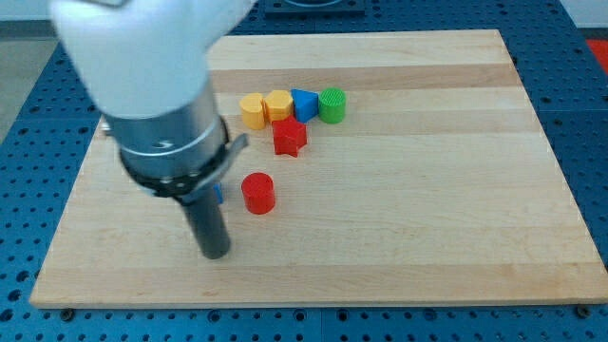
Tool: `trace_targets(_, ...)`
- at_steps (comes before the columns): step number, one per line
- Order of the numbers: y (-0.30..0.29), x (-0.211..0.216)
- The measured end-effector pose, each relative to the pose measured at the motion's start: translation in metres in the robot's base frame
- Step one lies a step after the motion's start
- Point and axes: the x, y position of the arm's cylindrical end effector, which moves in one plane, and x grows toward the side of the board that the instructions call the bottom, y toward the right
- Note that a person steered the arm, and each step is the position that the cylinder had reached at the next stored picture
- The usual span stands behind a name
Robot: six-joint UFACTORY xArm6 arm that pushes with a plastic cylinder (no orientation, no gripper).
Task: Push green star to the left side of the yellow heart
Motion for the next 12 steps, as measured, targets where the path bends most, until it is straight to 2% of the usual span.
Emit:
trace_targets(3,-0.109,-0.010)
trace_targets(5,-0.155,-0.055)
trace_targets(8,-0.134,-0.087)
trace_targets(10,-0.135,-0.140)
trace_targets(11,-0.128,-0.140)
trace_targets(12,-0.096,-0.145)
